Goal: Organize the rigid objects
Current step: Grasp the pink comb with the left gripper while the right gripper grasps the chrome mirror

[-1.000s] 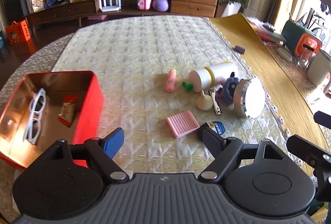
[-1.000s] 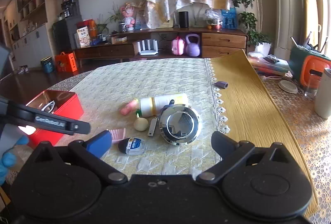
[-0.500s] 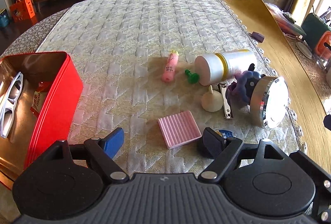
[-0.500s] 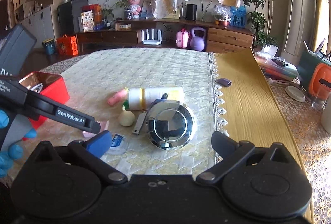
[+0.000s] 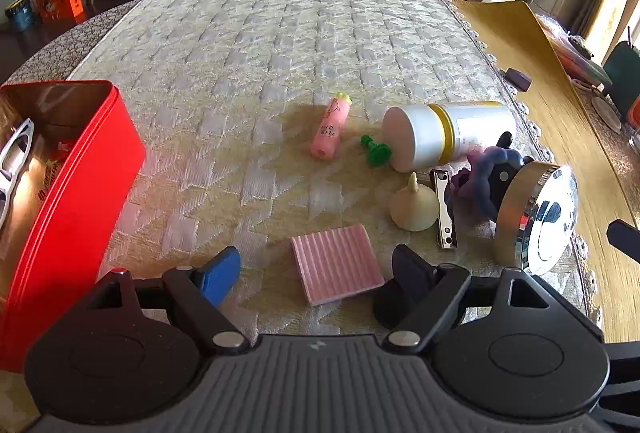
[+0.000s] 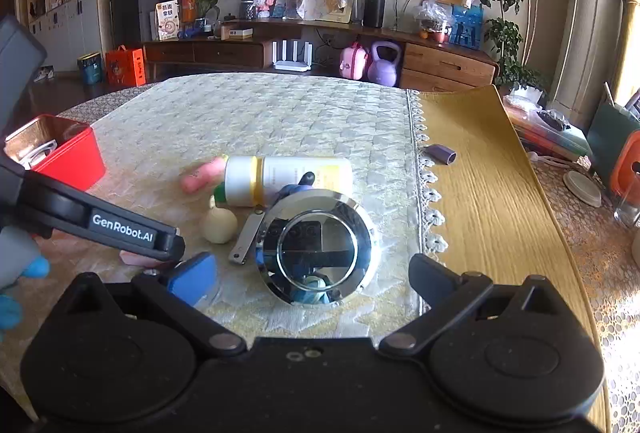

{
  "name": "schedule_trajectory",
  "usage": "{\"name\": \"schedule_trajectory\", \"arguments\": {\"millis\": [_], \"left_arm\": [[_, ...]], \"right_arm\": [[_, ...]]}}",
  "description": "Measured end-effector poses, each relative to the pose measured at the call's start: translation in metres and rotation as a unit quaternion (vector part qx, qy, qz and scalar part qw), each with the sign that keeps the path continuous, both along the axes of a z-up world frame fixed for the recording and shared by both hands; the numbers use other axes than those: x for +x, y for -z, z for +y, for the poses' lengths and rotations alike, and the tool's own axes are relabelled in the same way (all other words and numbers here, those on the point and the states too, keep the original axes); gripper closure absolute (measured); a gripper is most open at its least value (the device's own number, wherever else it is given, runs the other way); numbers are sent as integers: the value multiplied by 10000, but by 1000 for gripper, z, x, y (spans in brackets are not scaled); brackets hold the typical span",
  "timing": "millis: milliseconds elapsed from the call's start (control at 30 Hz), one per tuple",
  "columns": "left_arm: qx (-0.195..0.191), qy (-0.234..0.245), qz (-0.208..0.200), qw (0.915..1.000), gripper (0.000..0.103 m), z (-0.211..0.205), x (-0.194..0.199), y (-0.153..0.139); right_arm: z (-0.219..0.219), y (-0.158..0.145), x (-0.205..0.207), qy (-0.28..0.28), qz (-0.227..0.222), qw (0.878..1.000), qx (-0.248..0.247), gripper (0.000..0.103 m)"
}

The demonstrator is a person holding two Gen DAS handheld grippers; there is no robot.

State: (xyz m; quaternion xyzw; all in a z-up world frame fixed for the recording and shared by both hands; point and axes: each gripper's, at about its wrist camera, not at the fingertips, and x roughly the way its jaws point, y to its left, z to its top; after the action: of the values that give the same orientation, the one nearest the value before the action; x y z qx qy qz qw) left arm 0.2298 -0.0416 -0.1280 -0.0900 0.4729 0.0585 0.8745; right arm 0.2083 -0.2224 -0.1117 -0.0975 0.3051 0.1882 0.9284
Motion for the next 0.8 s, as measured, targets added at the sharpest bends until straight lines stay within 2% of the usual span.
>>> {"name": "schedule_trajectory", "arguments": {"millis": [100, 267, 467, 500, 633, 800], "left_arm": [[48, -52, -28, 10000, 21, -2, 0, 1], [125, -141, -53, 9998, 29, -2, -1, 1], [96, -114, -120, 9998, 54, 0, -4, -3], [107, -107, -119, 9998, 62, 0, -5, -3], [85, -53, -157, 9998, 63, 0, -8, -3], [20, -20, -154, 9999, 63, 2, -10, -3]], "right_arm": [[3, 2, 7, -1, 4, 10000, -23, 1], [8, 5, 13, -31, 5, 10000, -68, 1], [13, 9, 17, -46, 2, 9998, -174, 1], [14, 10, 18, -38, 6, 9998, -190, 2], [15, 12, 19, 5, 3, 9997, -230, 5], [17, 14, 18, 72, 3, 9994, -341, 24]]}}
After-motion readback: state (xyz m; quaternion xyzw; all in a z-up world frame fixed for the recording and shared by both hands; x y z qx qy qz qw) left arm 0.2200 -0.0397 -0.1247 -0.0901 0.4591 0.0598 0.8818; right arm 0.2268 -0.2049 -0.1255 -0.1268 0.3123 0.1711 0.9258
